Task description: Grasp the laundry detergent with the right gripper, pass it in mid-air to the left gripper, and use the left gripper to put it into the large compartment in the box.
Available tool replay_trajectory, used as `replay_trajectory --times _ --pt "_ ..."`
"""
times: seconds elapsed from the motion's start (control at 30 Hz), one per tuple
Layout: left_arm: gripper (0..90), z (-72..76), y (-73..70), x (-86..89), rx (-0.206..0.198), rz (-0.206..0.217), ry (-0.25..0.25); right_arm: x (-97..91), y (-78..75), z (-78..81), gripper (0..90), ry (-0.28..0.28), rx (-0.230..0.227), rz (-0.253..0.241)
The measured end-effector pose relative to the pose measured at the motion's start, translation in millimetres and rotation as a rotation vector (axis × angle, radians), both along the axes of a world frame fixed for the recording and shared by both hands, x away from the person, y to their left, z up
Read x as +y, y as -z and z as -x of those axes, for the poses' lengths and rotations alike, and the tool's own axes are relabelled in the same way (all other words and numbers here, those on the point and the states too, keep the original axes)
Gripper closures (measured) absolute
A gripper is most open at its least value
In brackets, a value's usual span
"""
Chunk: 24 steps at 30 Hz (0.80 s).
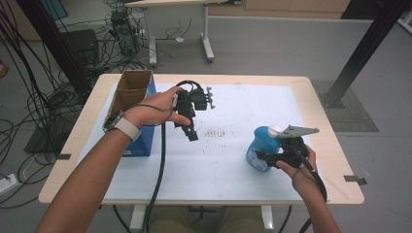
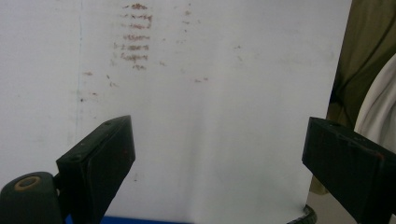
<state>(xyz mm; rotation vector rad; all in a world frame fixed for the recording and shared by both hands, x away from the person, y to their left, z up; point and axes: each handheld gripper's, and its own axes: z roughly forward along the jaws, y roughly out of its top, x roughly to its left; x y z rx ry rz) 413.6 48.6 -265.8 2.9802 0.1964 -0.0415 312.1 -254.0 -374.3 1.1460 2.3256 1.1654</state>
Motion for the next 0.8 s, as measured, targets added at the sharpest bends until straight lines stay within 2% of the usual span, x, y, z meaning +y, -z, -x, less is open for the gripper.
replay_trajectory --times 0.8 --pt "9.8 -0.4 1.9 1.1 0.004 0.002 -0.004 1.7 2.8 -0.2 27.5 -0.001 -0.018 -0.011"
